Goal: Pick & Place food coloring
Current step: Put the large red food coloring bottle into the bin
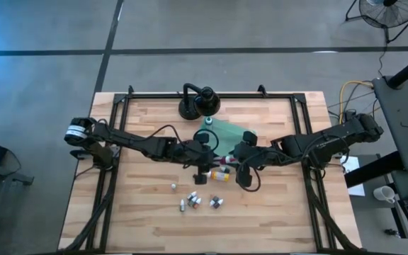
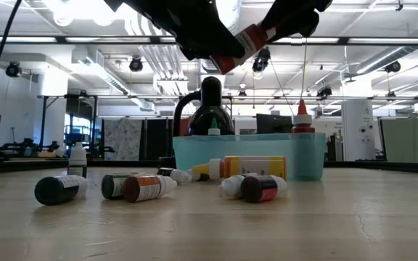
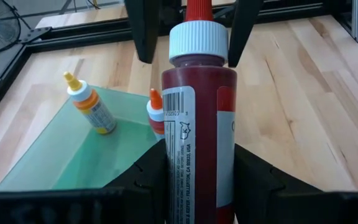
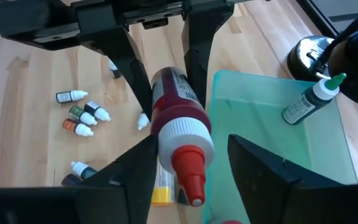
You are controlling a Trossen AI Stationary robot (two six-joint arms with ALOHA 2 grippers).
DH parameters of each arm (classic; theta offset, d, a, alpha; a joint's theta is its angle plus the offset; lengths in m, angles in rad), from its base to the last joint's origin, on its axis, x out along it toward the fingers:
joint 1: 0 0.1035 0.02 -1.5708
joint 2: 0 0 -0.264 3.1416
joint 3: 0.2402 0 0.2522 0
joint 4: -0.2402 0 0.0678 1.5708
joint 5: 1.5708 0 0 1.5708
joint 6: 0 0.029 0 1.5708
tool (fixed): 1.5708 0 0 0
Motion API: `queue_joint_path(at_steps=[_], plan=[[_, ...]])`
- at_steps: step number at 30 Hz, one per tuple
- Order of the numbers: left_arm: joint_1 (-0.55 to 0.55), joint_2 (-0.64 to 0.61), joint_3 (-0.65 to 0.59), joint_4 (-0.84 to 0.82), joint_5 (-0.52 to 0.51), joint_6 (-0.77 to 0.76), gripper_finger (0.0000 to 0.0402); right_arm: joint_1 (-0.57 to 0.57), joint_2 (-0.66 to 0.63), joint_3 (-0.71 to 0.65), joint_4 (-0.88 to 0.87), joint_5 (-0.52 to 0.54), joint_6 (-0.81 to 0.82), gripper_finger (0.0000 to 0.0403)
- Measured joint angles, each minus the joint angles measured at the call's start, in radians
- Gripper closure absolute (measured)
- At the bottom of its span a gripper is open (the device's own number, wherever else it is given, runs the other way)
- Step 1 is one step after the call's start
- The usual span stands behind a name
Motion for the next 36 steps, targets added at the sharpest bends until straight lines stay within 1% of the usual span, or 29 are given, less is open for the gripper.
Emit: queue_joint_path(at_steps=[6,9,12,17,19,21,24,27,30,32,36], plan=[[0.002,0.000,0.000,0.000,-0.004,-0.003,0.0291,-0.001,0.000,0.000,0.000,-0.002,-0.009,0.0279],[0.002,0.000,0.000,-0.001,-0.003,-0.003,0.0291,-0.001,0.000,0.000,0.000,-0.004,-0.010,0.0296],[0.006,0.000,-0.001,-0.005,0.000,-0.015,0.0291,-0.001,0.000,0.000,0.000,-0.003,-0.011,0.0297],[0.010,-0.001,-0.005,-0.008,-0.049,-0.072,0.0291,-0.003,0.001,0.000,0.000,0.000,-0.003,0.0288],[0.010,-0.001,-0.005,-0.008,-0.053,-0.093,0.0288,-0.003,0.001,0.000,0.000,0.002,0.001,0.0289],[0.010,-0.001,-0.006,-0.010,-0.058,-0.101,0.0278,-0.003,0.001,0.000,0.000,0.004,0.002,0.0291],[0.011,-0.002,-0.006,-0.013,-0.078,-0.117,0.0252,-0.007,0.001,0.000,-0.005,0.010,0.010,0.0293],[0.010,-0.002,-0.009,-0.033,-0.139,-0.141,0.0225,-0.022,0.001,0.000,-0.016,0.011,0.042,0.0294],[0.009,-0.011,-0.009,-0.098,-0.223,-0.197,0.0206,-0.045,0.001,0.000,-0.038,0.011,0.062,0.0294],[0.010,-0.018,-0.009,-0.161,-0.258,-0.246,0.0199,-0.066,0.001,0.000,-0.076,0.010,0.082,0.0295],[0.010,-0.031,-0.009,-0.330,-0.266,-0.360,0.0196,-0.132,0.001,0.000,-0.209,0.001,0.163,0.0295]])
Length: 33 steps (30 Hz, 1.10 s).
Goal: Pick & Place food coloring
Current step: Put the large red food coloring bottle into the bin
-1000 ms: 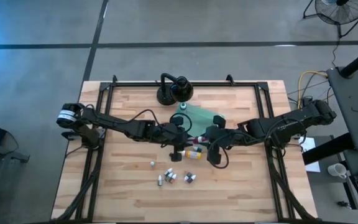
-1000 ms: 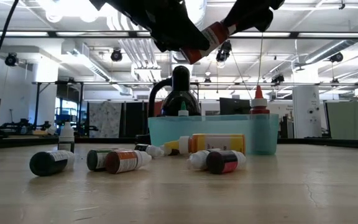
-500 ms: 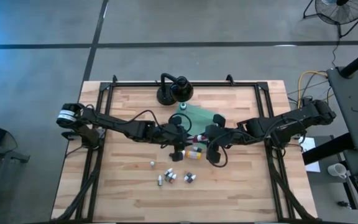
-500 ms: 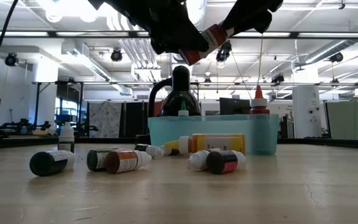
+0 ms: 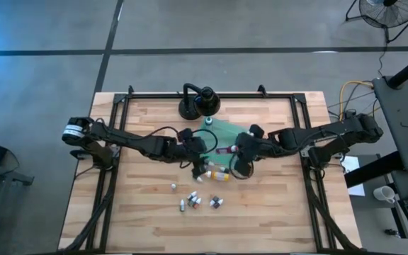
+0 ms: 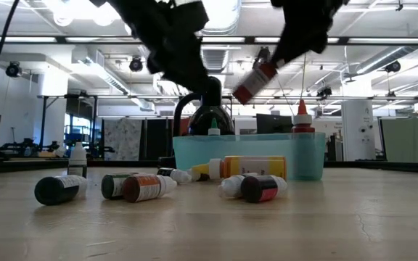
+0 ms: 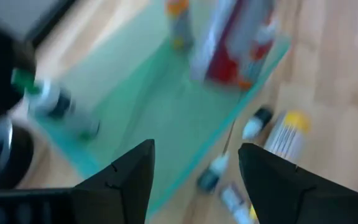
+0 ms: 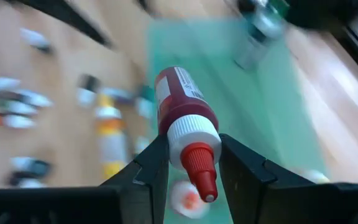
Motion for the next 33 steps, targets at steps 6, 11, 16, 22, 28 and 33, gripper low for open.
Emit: queue_joint_path(at_steps=[6,11,16,22,28,33], plan=[[-0.017,-0.001,-0.016,-0.151,0.002,-0.150,0.0195,-0.132,0.000,0.000,-0.166,-0.050,0.051,0.0295],[-0.040,-0.001,-0.044,-0.155,0.004,-0.199,0.0195,-0.233,0.000,0.000,-0.182,-0.137,0.057,0.0294],[-0.088,-0.003,-0.053,-0.146,0.040,-0.181,0.0195,-0.281,0.031,0.000,-0.193,-0.210,0.065,0.0293],[-0.129,-0.028,-0.056,-0.185,0.041,-0.232,0.0195,-0.264,0.106,0.000,-0.191,-0.217,0.061,0.0292],[-0.148,-0.052,-0.084,-0.229,0.012,-0.347,0.0195,-0.240,0.128,0.000,-0.203,-0.219,0.062,0.0292],[-0.163,-0.071,-0.143,-0.194,-0.010,-0.472,0.0195,-0.241,0.140,0.000,-0.305,-0.246,0.074,0.0292]])
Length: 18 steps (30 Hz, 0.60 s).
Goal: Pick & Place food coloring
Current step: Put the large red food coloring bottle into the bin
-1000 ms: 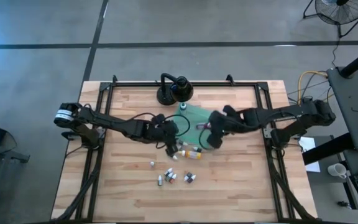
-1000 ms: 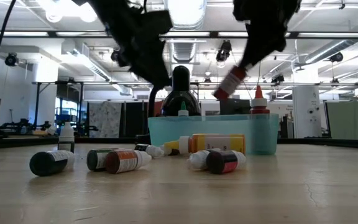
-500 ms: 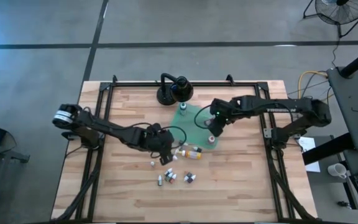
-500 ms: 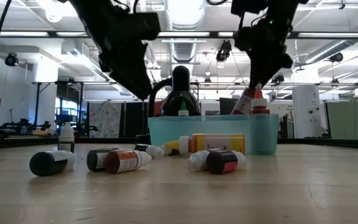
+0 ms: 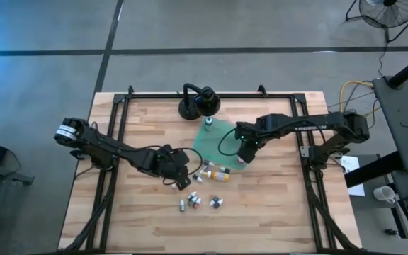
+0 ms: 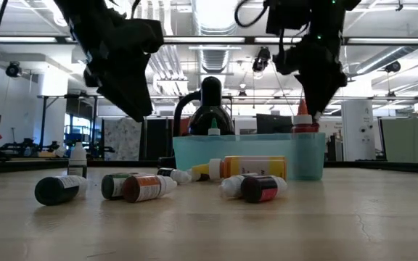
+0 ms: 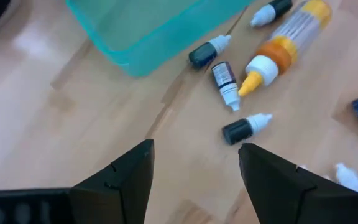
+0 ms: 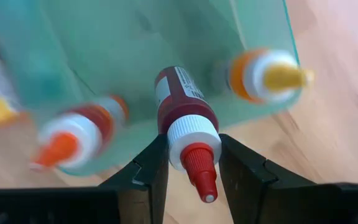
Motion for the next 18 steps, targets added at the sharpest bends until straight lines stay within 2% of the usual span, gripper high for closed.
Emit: queue_joint_path(at_steps=[8,18], plan=[[-0.012,-0.002,-0.078,0.146,-0.003,-0.095,0.0195,0.000,0.007,0.000,0.025,-0.010,0.009,0.0291],[-0.013,-0.002,-0.083,0.150,-0.003,-0.105,0.0195,-0.003,0.072,0.014,0.061,-0.037,0.008,0.0274]])
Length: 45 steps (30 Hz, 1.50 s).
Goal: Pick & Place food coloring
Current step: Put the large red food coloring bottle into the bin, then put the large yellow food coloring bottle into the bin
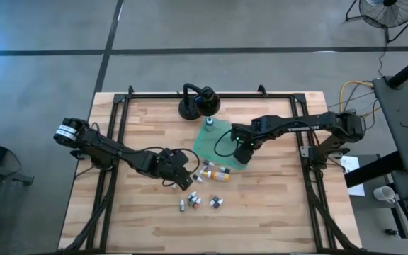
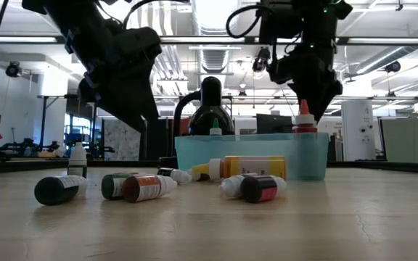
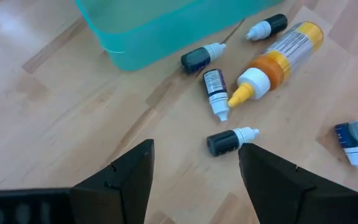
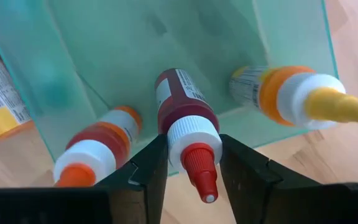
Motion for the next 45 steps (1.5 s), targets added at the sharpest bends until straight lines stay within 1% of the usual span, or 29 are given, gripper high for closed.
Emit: queue_joint_path(at_steps=[6,11,16,26,29,32,37,40,42,45], plan=[[-0.001,0.000,-0.004,-0.003,0.001,-0.001,0.0195,0.000,0.051,0.058,-0.008,-0.004,-0.003,0.0275],[-0.001,0.000,-0.009,-0.002,0.001,-0.002,0.0195,-0.001,0.097,0.128,-0.084,-0.002,-0.005,0.0278],[-0.001,-0.002,-0.019,-0.002,0.001,-0.002,0.0195,-0.001,0.143,0.180,-0.135,0.003,-0.019,0.0267],[-0.002,-0.034,-0.055,-0.004,-0.002,-0.009,0.0195,-0.005,0.145,0.213,-0.144,0.005,-0.016,0.0249],[-0.002,-0.043,-0.060,-0.003,-0.003,-0.006,0.0195,-0.004,0.144,0.215,-0.146,0.025,-0.018,0.0241],[-0.002,-0.052,-0.060,-0.013,-0.005,0.017,0.0195,-0.002,0.130,0.226,-0.145,0.040,-0.042,0.0232],[-0.002,-0.058,-0.060,-0.104,0.007,0.054,0.0195,0.013,0.054,0.250,-0.124,0.121,-0.075,0.0219],[0.000,-0.058,-0.060,-0.142,0.008,0.053,0.0195,0.018,0.000,0.254,-0.114,0.127,-0.094,0.0217],[0.000,-0.058,-0.062,-0.144,0.008,0.065,0.0195,0.032,-0.032,0.248,-0.101,0.128,-0.138,0.0217],[0.000,-0.057,-0.062,-0.144,0.007,0.127,0.0195,0.083,-0.069,0.234,-0.101,0.130,-0.211,0.0220]])
